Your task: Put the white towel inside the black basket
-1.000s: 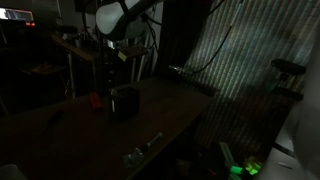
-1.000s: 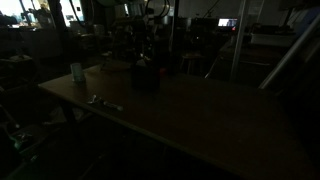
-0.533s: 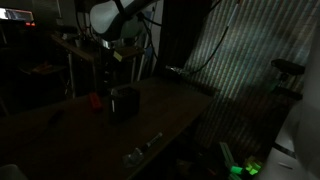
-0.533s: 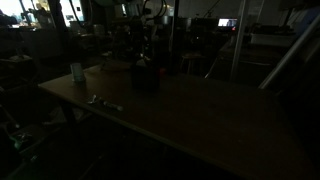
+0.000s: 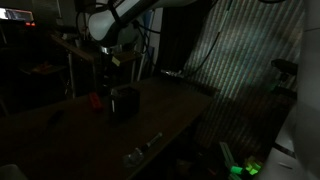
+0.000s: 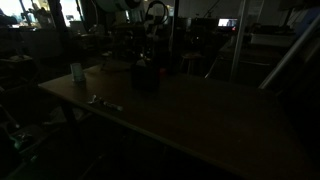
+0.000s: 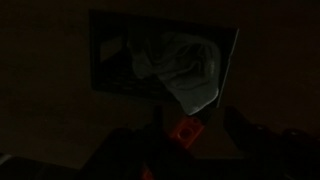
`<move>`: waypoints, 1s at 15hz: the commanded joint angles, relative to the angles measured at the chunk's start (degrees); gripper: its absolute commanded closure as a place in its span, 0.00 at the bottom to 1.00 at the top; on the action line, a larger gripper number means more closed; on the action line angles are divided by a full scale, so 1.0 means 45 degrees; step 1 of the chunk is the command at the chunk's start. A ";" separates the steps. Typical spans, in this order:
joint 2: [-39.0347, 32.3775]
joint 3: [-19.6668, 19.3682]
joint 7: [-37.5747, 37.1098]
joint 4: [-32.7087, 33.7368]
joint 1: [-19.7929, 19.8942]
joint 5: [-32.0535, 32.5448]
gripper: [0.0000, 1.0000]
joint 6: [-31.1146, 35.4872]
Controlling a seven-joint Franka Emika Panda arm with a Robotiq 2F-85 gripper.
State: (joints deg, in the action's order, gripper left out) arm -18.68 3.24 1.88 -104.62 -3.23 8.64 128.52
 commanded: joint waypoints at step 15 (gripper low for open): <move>-0.0728 -0.0109 0.0582 0.0987 0.0130 -0.0353 0.97 -0.0505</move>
State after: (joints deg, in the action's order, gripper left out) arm -21.56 2.93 3.00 -101.58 -2.91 8.03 127.63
